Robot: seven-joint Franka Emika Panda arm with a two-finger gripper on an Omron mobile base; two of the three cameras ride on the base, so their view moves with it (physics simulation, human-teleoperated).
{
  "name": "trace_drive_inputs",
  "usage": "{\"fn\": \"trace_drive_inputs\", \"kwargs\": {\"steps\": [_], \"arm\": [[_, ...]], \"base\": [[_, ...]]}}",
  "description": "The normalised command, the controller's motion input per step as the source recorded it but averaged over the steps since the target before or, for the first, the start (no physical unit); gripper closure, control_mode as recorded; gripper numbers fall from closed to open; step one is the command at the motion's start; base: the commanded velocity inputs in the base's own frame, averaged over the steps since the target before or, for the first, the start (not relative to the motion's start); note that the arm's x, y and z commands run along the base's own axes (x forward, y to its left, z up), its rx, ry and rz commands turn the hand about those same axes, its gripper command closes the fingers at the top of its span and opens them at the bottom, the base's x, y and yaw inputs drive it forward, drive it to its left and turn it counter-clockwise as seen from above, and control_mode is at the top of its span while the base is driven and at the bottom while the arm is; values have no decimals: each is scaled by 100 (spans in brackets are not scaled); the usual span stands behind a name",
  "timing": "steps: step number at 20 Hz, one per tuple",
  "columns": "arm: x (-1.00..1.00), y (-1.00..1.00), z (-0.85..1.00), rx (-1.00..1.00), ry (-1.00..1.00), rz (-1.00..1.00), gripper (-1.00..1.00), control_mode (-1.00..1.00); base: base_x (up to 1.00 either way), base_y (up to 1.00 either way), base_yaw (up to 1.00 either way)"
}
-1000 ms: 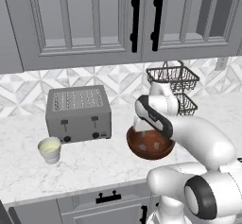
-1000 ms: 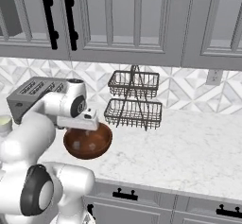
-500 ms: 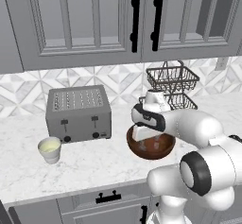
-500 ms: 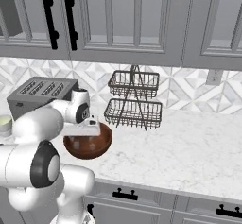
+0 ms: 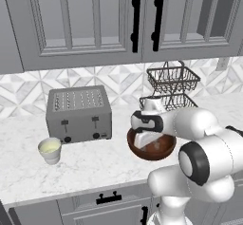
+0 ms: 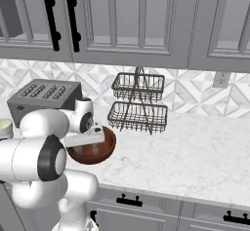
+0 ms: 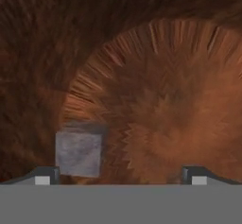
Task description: Grab a lemon wedge from the fridge and one ice cube from the ice bowl, and put them in the glass of lemonade.
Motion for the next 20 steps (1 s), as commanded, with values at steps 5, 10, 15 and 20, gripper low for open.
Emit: {"fn": "trace_drive_inputs", "kwargs": {"steps": [5, 10, 15, 20], "arm": [[20, 0, -17, 8, -8, 21, -100, -100], [48, -1, -16, 8, -3, 5, -100, -100], [28, -21, -8, 5, 0, 0, -100, -100], [-7, -5, 1, 2, 0, 0, -100, -100]], "base": [[0, 0, 0], [0, 0, 0], [0, 0, 0], [0, 0, 0]]}}
